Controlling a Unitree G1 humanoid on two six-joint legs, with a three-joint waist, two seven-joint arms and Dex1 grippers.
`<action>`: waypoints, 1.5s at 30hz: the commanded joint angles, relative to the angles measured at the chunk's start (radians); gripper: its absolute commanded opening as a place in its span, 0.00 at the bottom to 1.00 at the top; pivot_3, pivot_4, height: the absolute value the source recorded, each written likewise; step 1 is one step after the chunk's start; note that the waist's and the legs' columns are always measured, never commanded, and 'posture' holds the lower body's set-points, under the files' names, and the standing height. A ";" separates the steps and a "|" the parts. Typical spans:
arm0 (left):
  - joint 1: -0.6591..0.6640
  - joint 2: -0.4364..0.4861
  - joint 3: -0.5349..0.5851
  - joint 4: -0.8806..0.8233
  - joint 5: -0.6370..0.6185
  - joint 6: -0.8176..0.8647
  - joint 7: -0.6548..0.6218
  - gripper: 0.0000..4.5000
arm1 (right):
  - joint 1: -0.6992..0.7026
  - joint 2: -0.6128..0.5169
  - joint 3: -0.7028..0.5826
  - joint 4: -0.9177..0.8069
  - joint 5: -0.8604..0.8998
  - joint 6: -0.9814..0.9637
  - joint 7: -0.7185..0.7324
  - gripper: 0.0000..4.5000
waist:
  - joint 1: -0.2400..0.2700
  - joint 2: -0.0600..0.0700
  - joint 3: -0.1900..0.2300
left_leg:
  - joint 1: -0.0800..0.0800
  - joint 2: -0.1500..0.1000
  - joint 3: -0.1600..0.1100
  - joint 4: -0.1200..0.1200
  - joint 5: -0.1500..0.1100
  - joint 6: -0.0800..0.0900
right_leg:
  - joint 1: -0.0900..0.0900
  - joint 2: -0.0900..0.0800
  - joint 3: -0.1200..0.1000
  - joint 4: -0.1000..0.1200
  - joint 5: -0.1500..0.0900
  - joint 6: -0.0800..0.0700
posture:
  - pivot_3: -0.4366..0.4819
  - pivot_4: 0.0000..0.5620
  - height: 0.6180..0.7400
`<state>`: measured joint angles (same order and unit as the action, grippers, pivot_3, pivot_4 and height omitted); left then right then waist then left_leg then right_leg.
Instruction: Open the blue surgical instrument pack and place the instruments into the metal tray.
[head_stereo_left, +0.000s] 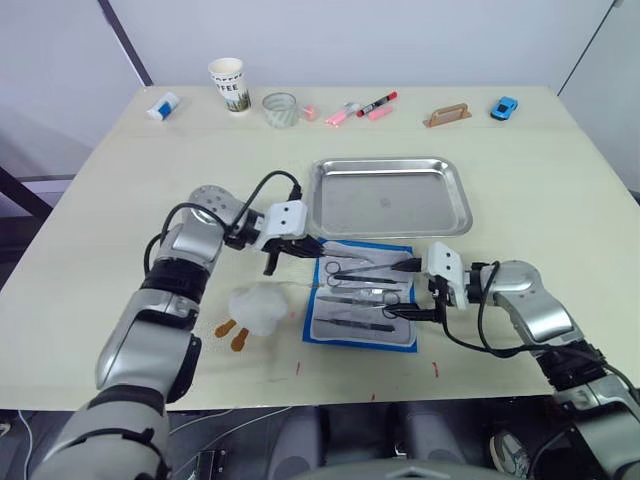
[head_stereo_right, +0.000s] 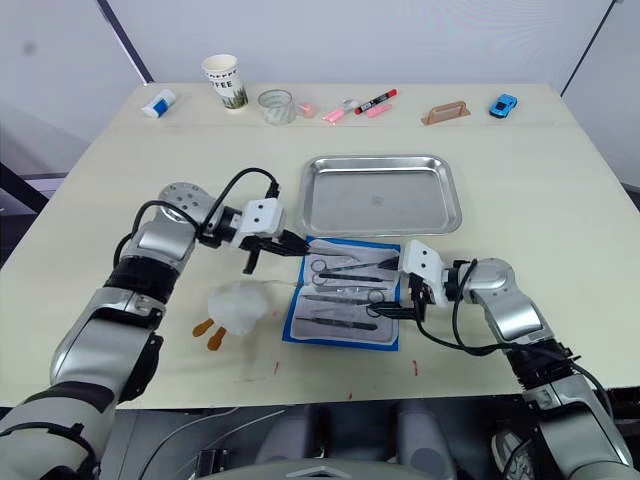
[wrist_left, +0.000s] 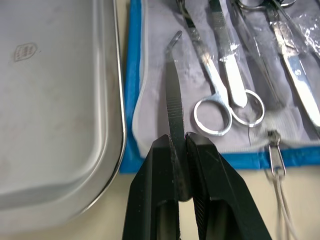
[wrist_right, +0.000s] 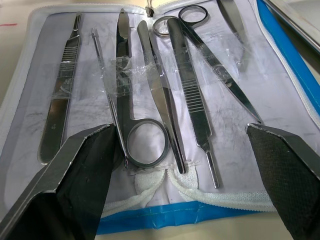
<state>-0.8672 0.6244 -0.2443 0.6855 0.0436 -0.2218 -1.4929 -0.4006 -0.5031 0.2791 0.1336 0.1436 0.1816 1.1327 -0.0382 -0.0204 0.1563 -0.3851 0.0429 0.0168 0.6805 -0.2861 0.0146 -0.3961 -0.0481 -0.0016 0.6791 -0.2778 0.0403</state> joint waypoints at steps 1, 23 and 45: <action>-0.026 0.018 0.030 -0.015 -0.039 -0.019 -0.019 0.01 | 0.055 -0.019 0.072 0.082 -0.090 0.027 -0.027 1.00 | 0.002 0.000 0.000 | 0.000 0.000 0.000 0.000 0.000 0.000 | 0.000 0.000 0.000 0.000 0.000 0.000 | 0.48 0.27 1.00; -0.028 0.139 0.064 -0.131 -0.120 0.054 -0.082 0.01 | 0.047 -0.010 0.073 0.118 -0.087 -0.001 -0.022 1.00 | 0.004 -0.002 -0.002 | 0.002 0.000 0.000 0.000 0.000 0.000 | 0.002 0.000 0.000 0.000 0.000 0.000 | 0.48 0.27 1.00; -0.148 0.084 0.070 0.026 -0.117 0.102 0.007 0.01 | 0.051 0.006 0.065 0.119 -0.085 -0.020 -0.041 1.00 | 0.004 -0.004 -0.003 | 0.002 0.000 0.000 -0.001 0.000 0.000 | 0.002 0.000 0.000 0.000 0.000 0.000 | 0.48 0.27 1.00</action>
<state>-0.9765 0.7117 -0.2032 0.6973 -0.0729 -0.1353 -1.5157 -0.3979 -0.4997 0.2785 0.1613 0.1438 0.1372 1.1312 -0.0344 -0.0247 0.1534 -0.3835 0.0429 0.0172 0.6797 -0.2860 0.0147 -0.3944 -0.0480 -0.0020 0.6787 -0.2779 0.0403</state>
